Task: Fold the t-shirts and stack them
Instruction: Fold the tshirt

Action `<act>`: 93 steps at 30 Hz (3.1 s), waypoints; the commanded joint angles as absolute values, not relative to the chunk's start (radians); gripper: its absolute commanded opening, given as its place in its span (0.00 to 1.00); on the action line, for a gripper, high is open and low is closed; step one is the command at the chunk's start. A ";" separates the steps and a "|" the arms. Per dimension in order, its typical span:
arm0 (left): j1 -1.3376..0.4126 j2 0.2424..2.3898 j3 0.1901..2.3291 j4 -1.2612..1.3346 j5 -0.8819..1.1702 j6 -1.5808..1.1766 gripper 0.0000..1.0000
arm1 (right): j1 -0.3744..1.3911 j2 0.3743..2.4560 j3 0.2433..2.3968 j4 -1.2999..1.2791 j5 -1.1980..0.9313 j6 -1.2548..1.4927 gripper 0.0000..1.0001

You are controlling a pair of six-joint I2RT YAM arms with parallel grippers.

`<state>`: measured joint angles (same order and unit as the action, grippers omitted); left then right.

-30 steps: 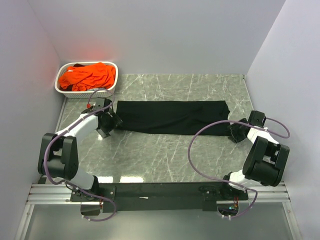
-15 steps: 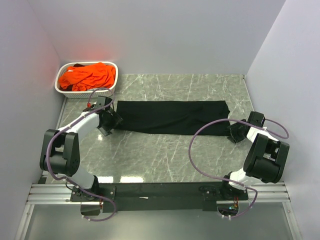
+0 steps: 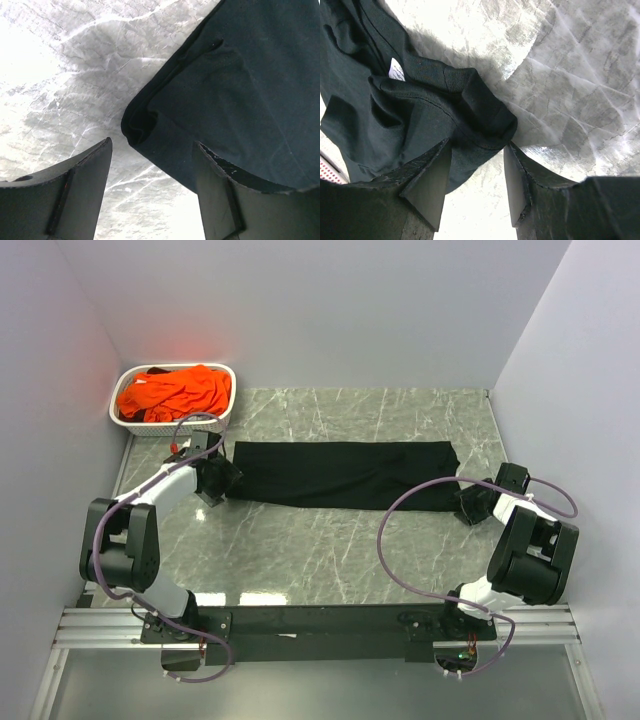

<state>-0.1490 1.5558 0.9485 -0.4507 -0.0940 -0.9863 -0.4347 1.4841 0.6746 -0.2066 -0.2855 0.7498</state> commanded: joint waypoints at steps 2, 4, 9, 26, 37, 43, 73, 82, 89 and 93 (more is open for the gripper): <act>-0.143 1.575 0.973 -0.417 -0.104 -0.989 0.69 | -0.440 1.506 0.670 -0.193 -0.276 0.759 0.52; -0.143 1.583 0.965 -0.413 -0.101 -0.988 0.66 | -0.440 1.509 0.675 -0.195 -0.278 0.759 0.52; -0.143 1.585 0.939 -0.399 -0.097 -0.991 0.57 | -0.440 1.514 0.673 -0.198 -0.270 0.755 0.48; -0.055 1.434 0.782 -0.431 -0.095 -0.994 0.07 | -0.489 1.470 0.675 -0.264 -0.241 0.701 0.00; -0.041 1.353 0.574 -0.347 -0.026 -1.098 0.10 | -0.540 1.457 0.594 -0.271 -0.239 0.680 0.03; -0.040 1.258 0.509 -0.377 -0.038 -1.144 0.16 | -0.545 1.419 0.566 -0.287 -0.229 0.672 0.18; -0.097 1.552 0.920 -0.299 0.123 -0.885 0.40 | -0.313 1.425 0.598 -0.083 -0.405 0.684 0.41; -0.052 1.611 0.844 -0.336 0.008 -0.931 0.34 | -0.494 1.468 0.549 -0.140 -0.332 0.657 0.40; -0.021 1.484 0.827 -0.437 -0.090 -0.905 0.43 | -0.479 1.332 0.571 -0.181 -0.293 0.670 0.40; -0.023 1.415 0.888 -0.505 -0.130 -0.824 0.57 | -0.384 1.211 0.640 -0.227 -0.204 0.655 0.40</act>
<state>-0.0208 1.4784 0.8310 -0.4397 -0.0540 -0.8955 -0.4461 1.2961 0.5770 -0.1982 -0.2989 0.6807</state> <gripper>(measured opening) 0.558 0.404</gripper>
